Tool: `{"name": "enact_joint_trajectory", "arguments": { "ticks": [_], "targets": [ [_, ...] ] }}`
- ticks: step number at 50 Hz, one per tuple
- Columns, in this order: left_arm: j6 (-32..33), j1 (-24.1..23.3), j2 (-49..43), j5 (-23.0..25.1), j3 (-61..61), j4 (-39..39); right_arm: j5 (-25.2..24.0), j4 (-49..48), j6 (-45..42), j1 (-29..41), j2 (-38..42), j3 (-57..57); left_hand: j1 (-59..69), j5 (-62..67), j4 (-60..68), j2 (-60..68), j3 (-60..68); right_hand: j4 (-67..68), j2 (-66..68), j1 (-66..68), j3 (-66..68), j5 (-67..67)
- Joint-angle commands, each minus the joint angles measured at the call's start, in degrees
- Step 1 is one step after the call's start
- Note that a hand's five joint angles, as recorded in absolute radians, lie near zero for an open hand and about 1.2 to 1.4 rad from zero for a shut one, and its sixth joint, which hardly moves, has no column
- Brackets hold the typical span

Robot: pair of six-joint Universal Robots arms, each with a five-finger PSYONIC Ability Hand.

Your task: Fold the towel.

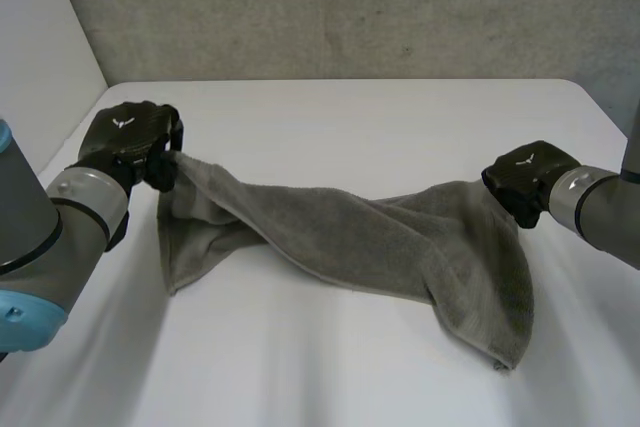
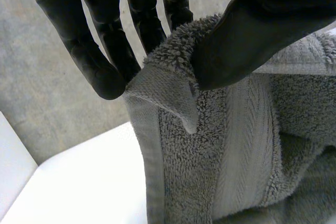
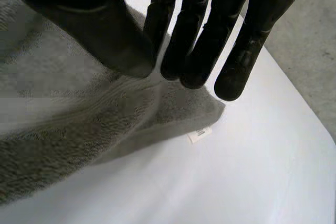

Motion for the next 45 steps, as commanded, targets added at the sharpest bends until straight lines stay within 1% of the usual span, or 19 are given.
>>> {"name": "enact_joint_trajectory", "arguments": {
  "ticks": [1, 2, 3, 5, 6, 7, 8, 9, 10, 11, 13, 14, 16, 21, 28, 36, 39, 45],
  "targets": [
    [0.0, -0.6, -0.6, 0.0, -0.2, 0.2, -2.4, -3.0, 8.6, 1.4, -3.7, 9.3, 1.4, -13.9, -6.5, -4.9, -8.1, -30.8, -30.2, -30.7, -30.6, -30.8],
    [0.0, -0.6, -0.6, 0.0, -0.2, 0.2, -4.0, -4.2, 10.1, 1.4, -7.2, 13.2, 1.4, -13.9, -6.5, -4.9, -8.1, -42.8, -42.2, -42.7, -42.6, -42.8],
    [0.0, -0.5, -1.4, 0.1, 0.0, 0.2, -4.0, -4.2, 10.2, 1.4, -7.2, 13.2, 1.4, -13.9, -6.5, -4.9, -8.1, -42.9, -42.3, -42.8, -42.7, -42.9],
    [0.0, -0.6, -2.1, 0.0, 0.2, 0.1, -6.7, -6.5, 10.4, 0.7, -13.5, 21.8, 1.4, -13.9, -6.5, -4.9, -8.1, -46.6, -46.0, -46.5, -46.4, -46.6],
    [0.0, -0.6, -2.5, 0.0, 0.2, 0.1, -6.7, -6.6, 10.4, 0.7, -13.5, 21.8, 1.4, -13.9, -6.5, -4.9, -8.1, -46.6, -46.1, -46.5, -46.4, -46.6],
    [0.0, -0.6, -2.5, 0.0, 0.2, 0.1, -8.0, -7.6, 10.6, 0.7, -16.2, 25.8, 1.4, -13.9, -6.5, -4.9, -8.1, -50.1, -49.5, -50.0, -49.9, -50.1],
    [0.0, -0.6, -2.7, 0.0, 0.2, 0.1, -8.6, -8.5, 10.9, 0.6, -18.7, 29.6, 1.4, -13.9, -6.5, -4.9, -8.1, -50.8, -50.2, -50.7, -50.6, -50.8],
    [0.0, -0.5, -2.8, 0.1, 0.0, 0.2, -8.6, -8.5, 10.9, 0.6, -18.8, 29.7, 1.4, -13.9, -6.5, -4.9, -8.1, -50.8, -50.3, -50.7, -50.6, -50.8],
    [0.0, -0.5, -2.8, 0.1, 0.0, 0.2, -8.9, -9.3, 10.9, 0.6, -21.3, 33.4, 1.4, -13.9, -6.5, -4.9, -8.1, -51.0, -50.4, -50.9, -50.8, -51.0],
    [0.0, -0.5, -3.0, 0.1, -0.2, 0.2, -8.9, -9.3, 10.9, 0.6, -21.3, 33.4, 1.4, -13.9, -6.5, -4.9, -8.1, -51.0, -50.4, -50.9, -50.8, -51.0],
    [-0.1, -0.5, -3.0, 0.1, -0.3, 0.2, -9.1, -10.9, 11.2, 0.6, -25.1, 39.0, 1.4, -13.9, -6.5, -4.9, -8.1, -51.1, -50.6, -51.1, -51.0, -51.2],
    [-0.1, -0.5, -3.0, 0.1, -0.4, 0.2, -9.1, -10.9, 11.2, 0.6, -25.1, 39.0, 1.4, -13.9, -6.5, -4.9, -8.1, -51.1, -50.6, -51.1, -51.0, -51.2],
    [-0.1, -0.5, -3.0, 0.1, -0.4, 0.2, -9.1, -13.3, 11.3, 0.7, -26.5, 43.0, 1.4, -13.9, -6.5, -4.9, -8.1, -52.6, -52.1, -52.6, -52.5, -52.7],
    [-0.1, -0.5, -2.9, 0.0, -0.5, 0.2, -9.0, -16.2, 11.4, 0.8, -26.0, 46.5, 1.4, -13.9, -6.5, -4.9, -8.1, -56.9, -56.3, -56.8, -56.7, -56.9],
    [-0.2, -0.9, -3.0, 0.0, -0.8, 0.2, -8.5, -22.3, 11.1, 0.7, -24.5, 49.1, 1.4, -13.9, -6.5, -4.9, -8.1, -56.7, -56.1, -56.6, -56.5, -56.7],
    [-0.2, -1.5, -3.1, 0.0, -0.8, 0.3, -8.2, -28.8, 11.2, 0.7, -22.1, 49.8, 1.4, -13.9, -6.5, -4.9, -8.1, -54.2, -53.6, -54.1, -54.0, -54.2],
    [-0.2, -1.5, -3.2, -0.1, -0.9, 0.4, -6.8, -32.5, 11.1, 0.7, -20.1, 50.1, 1.4, -13.9, -6.5, -4.9, -8.1, -51.2, -50.6, -51.1, -51.0, -51.2],
    [-0.2, -1.5, -3.2, 0.0, -1.3, 0.7, -5.3, -35.7, 10.6, 0.9, -19.0, 50.4, 1.4, -13.9, -6.5, -4.9, -8.1, -49.1, -48.6, -49.0, -48.9, -49.2]
  ]
}}
